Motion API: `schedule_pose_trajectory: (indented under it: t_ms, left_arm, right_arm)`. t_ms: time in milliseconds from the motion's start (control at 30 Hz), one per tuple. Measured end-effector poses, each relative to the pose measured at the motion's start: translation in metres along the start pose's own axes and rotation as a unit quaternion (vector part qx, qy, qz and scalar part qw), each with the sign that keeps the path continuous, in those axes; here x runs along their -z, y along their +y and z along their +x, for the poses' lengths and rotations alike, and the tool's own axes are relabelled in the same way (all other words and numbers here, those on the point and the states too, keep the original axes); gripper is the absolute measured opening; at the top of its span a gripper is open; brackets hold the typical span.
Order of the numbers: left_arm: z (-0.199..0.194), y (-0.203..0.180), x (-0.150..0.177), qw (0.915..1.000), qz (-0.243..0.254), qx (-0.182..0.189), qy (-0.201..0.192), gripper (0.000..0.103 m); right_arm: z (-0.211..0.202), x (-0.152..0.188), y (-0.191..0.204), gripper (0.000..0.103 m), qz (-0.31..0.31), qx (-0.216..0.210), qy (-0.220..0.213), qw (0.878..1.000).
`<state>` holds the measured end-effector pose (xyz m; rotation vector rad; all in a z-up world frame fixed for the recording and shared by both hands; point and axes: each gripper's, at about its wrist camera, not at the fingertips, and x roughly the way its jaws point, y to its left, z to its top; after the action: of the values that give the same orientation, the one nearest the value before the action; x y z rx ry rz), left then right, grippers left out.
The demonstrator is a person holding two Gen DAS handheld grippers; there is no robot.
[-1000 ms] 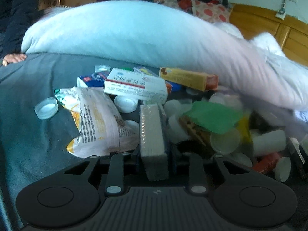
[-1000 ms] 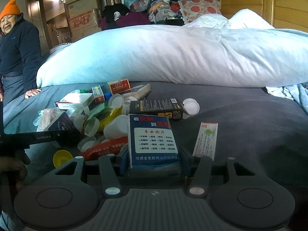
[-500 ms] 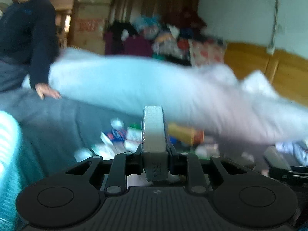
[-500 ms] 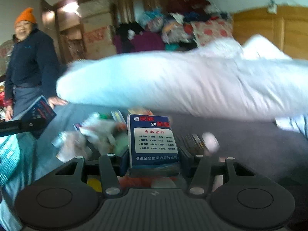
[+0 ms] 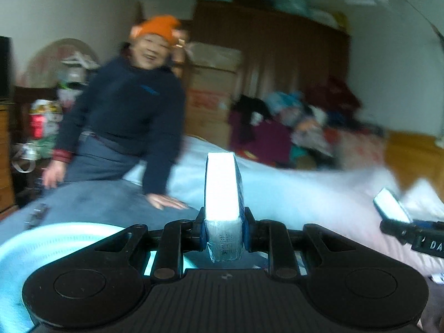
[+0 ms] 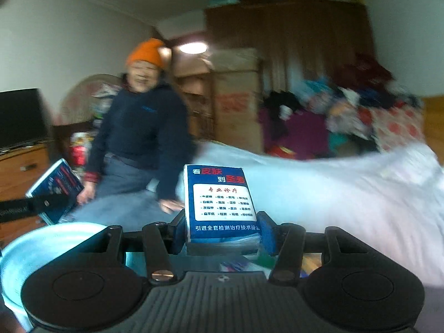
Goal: Organize objects
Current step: 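Carry white box in left tool while right tool carries blue-white box to basket, then lower both boxes into the basket and open both tools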
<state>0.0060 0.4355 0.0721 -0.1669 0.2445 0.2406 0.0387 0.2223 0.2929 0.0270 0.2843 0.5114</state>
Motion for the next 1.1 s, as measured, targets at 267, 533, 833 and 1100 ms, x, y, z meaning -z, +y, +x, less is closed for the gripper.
schedule_pose_trajectory:
  t_ms: [267, 533, 833, 1100]
  left_arm:
    - [-0.037, 0.085, -0.026, 0.9945, -0.040, -0.095, -0.019, 0.025]
    - [-0.036, 0.133, -0.023, 0.9887, -0.064, -0.134, 0.021, 0.025]
    - [-0.027, 0.158, -0.004, 0.9830, -0.078, -0.154, 0.064, 0.025]
    - [-0.024, 0.160, 0.001, 0.9826, -0.080, -0.152, 0.071, 0.025]
  right_arm:
    - [0.021, -0.044, 0.115, 0.055, -0.040, -0.110, -0.001, 0.993]
    - [0.034, -0.042, 0.199, 0.055, -0.064, -0.163, 0.042, 0.984]
    - [0.055, -0.023, 0.238, 0.055, -0.085, -0.175, 0.085, 0.977]
    - [0.069, -0.016, 0.239, 0.055, -0.090, -0.176, 0.098, 0.975]
